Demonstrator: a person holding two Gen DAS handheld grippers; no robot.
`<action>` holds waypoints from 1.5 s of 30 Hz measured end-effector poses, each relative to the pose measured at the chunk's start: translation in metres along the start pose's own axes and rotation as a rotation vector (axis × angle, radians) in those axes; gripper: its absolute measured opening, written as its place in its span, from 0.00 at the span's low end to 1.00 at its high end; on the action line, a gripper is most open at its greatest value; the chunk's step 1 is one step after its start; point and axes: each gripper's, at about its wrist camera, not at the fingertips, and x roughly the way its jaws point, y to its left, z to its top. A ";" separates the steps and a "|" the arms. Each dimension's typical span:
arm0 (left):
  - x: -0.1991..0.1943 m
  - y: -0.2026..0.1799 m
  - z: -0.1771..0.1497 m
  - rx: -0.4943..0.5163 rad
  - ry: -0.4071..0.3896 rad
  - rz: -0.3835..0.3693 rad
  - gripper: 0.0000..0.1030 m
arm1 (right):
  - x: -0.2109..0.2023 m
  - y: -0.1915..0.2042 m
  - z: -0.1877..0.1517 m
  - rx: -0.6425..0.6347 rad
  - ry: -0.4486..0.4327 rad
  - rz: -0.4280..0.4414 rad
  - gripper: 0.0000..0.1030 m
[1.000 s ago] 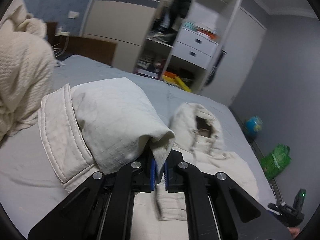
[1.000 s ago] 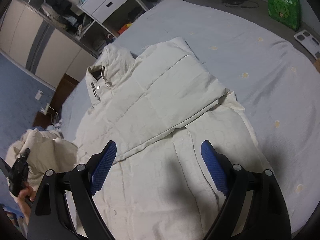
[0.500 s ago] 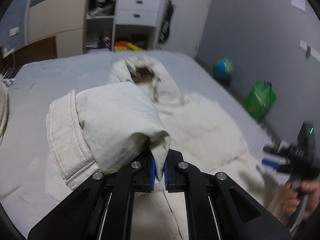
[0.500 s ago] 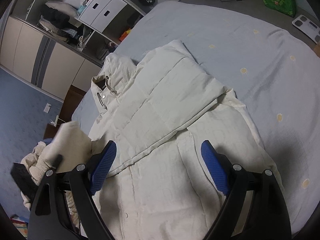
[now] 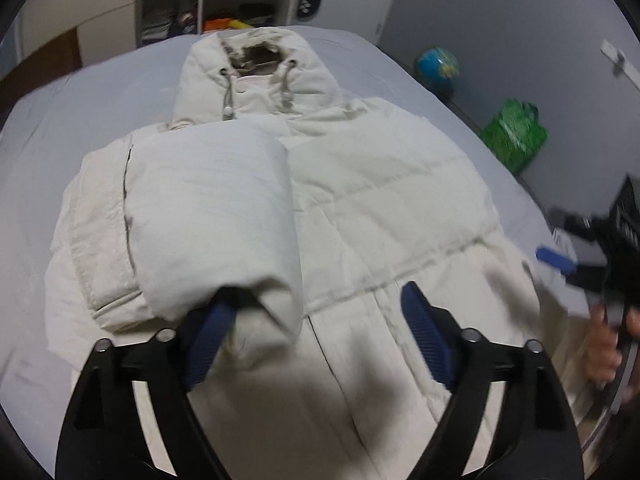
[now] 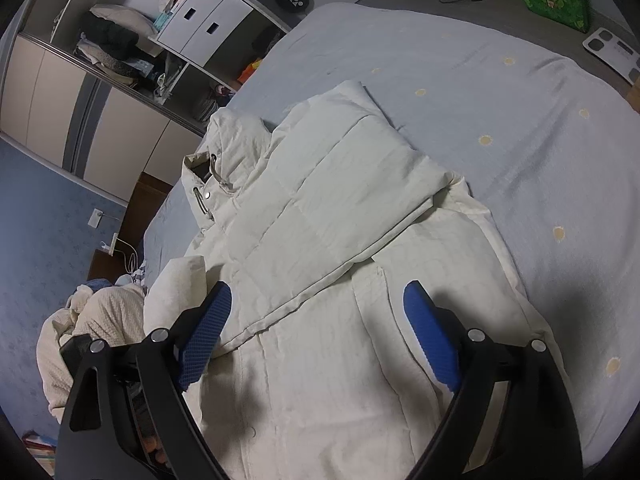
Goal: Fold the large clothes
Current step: 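Fold the held sleeve over the jacket body with the left tool and release, then move the right tool over the folded sleeve on the jacket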
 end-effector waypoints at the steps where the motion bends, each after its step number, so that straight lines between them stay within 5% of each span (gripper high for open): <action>1: 0.000 -0.002 -0.002 0.011 0.014 -0.004 0.84 | 0.000 0.000 0.000 -0.001 0.000 0.000 0.81; 12: -0.063 0.017 -0.031 0.049 0.003 -0.027 0.84 | 0.000 0.006 -0.003 -0.054 -0.001 -0.017 0.81; 18: -0.109 0.074 -0.044 -0.132 -0.051 0.012 0.85 | 0.007 0.027 -0.011 -0.183 0.013 -0.073 0.81; 28: -0.151 0.150 -0.050 -0.358 -0.154 0.115 0.86 | 0.040 0.126 -0.077 -0.689 0.094 -0.145 0.81; 38: -0.161 0.168 -0.048 -0.420 -0.171 0.137 0.91 | 0.101 0.227 -0.127 -0.974 0.113 -0.192 0.81; 45: -0.169 0.201 -0.056 -0.547 -0.182 0.129 0.92 | 0.150 0.277 -0.178 -1.320 0.091 -0.402 0.81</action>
